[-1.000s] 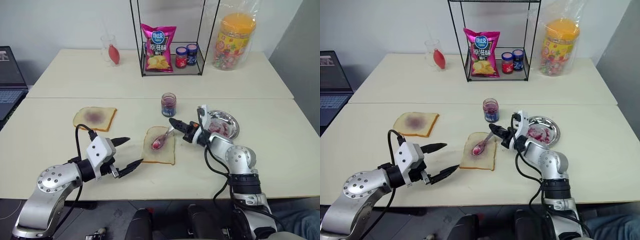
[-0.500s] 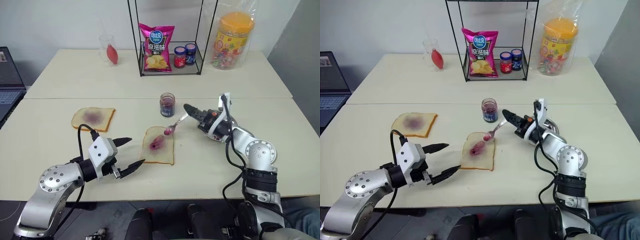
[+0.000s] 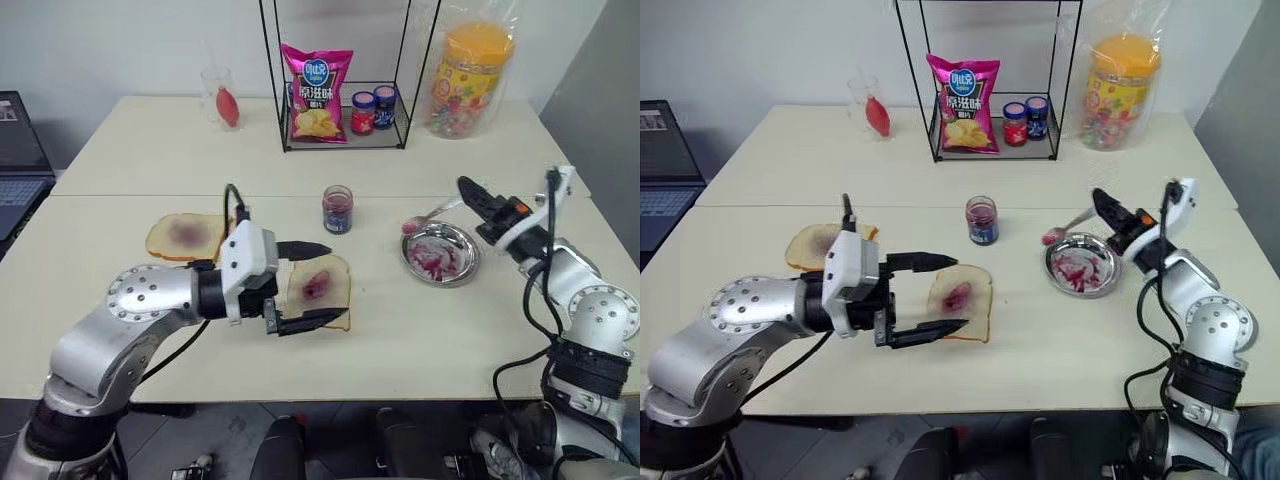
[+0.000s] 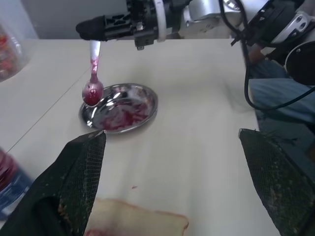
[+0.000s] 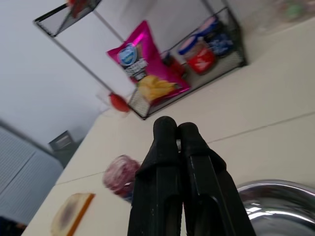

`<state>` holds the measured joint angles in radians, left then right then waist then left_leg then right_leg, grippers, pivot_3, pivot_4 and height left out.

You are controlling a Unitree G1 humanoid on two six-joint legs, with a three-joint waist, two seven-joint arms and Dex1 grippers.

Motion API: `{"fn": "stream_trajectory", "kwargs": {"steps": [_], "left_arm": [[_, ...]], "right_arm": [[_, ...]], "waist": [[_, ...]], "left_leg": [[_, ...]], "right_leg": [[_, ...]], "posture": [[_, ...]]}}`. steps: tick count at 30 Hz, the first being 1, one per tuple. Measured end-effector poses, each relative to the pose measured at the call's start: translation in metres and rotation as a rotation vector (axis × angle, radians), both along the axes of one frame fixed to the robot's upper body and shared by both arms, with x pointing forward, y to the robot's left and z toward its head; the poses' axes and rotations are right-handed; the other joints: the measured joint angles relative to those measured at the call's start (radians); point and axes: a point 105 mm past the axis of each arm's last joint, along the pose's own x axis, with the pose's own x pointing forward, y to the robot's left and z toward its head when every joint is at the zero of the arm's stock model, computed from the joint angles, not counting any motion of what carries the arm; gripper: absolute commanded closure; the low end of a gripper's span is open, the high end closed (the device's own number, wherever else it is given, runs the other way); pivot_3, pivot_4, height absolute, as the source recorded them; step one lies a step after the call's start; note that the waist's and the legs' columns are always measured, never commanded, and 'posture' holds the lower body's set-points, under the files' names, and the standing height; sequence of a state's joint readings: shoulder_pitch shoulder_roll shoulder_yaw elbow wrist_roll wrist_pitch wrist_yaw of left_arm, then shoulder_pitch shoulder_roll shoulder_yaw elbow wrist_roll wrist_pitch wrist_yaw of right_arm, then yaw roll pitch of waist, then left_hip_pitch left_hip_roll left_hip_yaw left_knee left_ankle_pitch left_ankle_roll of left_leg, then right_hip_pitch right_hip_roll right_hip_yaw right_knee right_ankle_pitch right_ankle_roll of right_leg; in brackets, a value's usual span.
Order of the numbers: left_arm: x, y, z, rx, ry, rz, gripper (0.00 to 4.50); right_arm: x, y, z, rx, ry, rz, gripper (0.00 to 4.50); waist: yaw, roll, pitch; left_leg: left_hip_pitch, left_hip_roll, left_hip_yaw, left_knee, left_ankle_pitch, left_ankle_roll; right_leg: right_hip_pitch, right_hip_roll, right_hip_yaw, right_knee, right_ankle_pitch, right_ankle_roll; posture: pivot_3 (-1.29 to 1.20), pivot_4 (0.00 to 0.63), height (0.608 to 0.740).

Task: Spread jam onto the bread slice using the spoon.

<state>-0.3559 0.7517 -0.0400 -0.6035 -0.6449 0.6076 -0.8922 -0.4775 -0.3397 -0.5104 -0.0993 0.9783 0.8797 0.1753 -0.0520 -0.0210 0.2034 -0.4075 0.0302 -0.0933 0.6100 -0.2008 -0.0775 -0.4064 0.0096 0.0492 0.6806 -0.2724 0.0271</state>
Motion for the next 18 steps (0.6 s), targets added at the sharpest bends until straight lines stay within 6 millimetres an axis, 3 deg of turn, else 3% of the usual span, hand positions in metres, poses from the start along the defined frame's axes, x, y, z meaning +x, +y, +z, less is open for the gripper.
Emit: {"fn": "stream_trajectory", "kwargs": {"steps": [7, 17, 18], "left_arm": [[0.016, -0.021, -0.02, 0.056, 0.005, -0.011, 0.0], [0.028, -0.039, -0.022, 0.032, -0.026, -0.004, 0.0], [0.029, -0.039, -0.022, 0.033, -0.027, -0.003, 0.0]], "right_arm": [[0.006, -0.03, -0.031, -0.03, 0.068, -0.112, 4.48], [0.016, -0.048, -0.052, -0.038, 0.099, -0.175, 4.48], [0.016, -0.049, -0.052, -0.039, 0.098, -0.178, 4.27]], "waist": [[-0.006, 0.0, 0.0], [-0.006, 0.0, 0.0], [-0.005, 0.0, 0.0]], "left_leg": [[0.006, 0.0, 0.01, 0.0, 0.0, 0.0], [0.007, -0.001, 0.017, 0.0, 0.0, 0.0], [0.007, 0.0, 0.017, 0.0, 0.0, 0.0]], "right_leg": [[0.001, 0.001, 0.011, 0.001, 0.001, 0.002], [0.001, 0.001, 0.019, 0.0, 0.004, 0.006], [0.001, 0.001, 0.019, 0.0, 0.004, 0.006]], "posture": [[0.0, 0.15, 0.74], [0.0, 0.15, 0.74], [0.0, 0.15, 0.74]]}}
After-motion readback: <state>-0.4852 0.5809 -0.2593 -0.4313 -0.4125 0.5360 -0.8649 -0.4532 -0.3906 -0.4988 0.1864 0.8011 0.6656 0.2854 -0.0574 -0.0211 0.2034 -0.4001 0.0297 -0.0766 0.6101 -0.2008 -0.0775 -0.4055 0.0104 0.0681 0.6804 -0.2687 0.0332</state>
